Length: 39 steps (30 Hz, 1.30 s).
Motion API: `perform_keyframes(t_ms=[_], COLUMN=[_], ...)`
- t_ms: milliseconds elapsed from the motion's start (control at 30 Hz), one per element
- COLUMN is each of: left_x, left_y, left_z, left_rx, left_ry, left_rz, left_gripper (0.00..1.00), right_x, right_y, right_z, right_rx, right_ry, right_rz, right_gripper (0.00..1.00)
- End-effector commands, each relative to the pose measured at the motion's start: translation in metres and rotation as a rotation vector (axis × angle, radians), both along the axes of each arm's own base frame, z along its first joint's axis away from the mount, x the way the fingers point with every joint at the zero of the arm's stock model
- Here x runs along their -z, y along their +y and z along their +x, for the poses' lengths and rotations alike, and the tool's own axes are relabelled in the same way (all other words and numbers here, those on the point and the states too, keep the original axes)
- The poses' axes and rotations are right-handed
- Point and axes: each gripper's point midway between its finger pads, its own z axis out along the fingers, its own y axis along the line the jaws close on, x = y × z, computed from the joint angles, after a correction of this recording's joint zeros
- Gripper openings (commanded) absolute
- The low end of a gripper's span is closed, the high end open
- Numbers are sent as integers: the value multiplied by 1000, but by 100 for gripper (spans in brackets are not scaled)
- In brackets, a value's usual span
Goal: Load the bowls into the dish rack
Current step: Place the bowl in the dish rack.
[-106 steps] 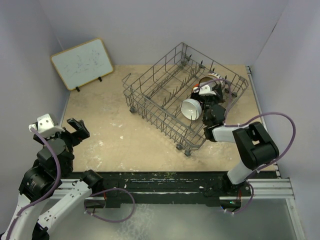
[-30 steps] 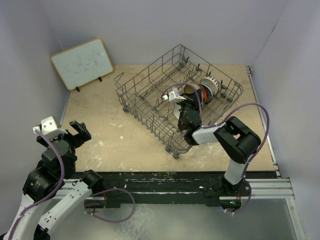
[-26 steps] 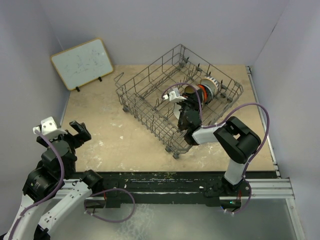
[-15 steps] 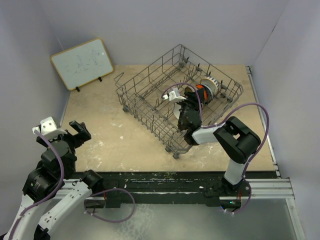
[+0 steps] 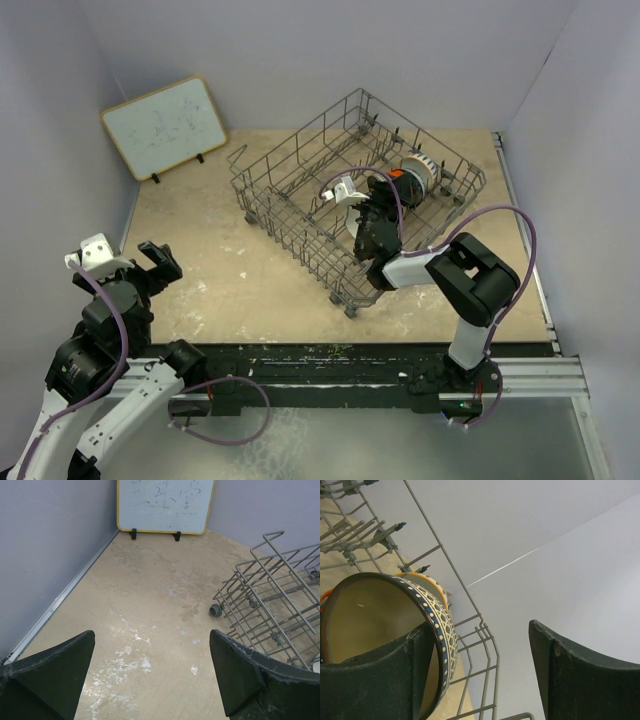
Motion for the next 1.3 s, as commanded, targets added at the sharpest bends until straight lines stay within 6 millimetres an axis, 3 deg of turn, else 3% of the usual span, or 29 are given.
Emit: perform_keyframes(t_ms=[0, 167, 333, 533, 767, 1033, 1267], left_x=[-4, -5, -4, -4, -2, -3, -1], left_y=[-1, 0, -1, -1, -1, 0, -1], left_z=[4, 3, 4, 5, 6, 4, 7], left_rx=[-13, -13, -13, -16, -18, -19, -25], left_ry=[-23, -26, -24, -17, -11, -18, 3], left_rz=[-12, -14, -11, -6, -2, -9, 3], left_gripper=[99, 99, 99, 99, 99, 99, 99], right_x=[-36, -39, -36, -55, -77, -72, -80], right_y=[3, -11, -39, -68, -73, -86, -97], right_z=[-18, -10, -4, 1, -2, 5, 7], right_rx=[-21, 21, 130, 187, 181, 163, 170], right_ry=[-225, -230, -264, -347, -374, -359, -415], right_rz=[232, 273, 265, 363, 328, 303, 285], right_gripper=[77, 77, 78, 80, 91, 96, 100])
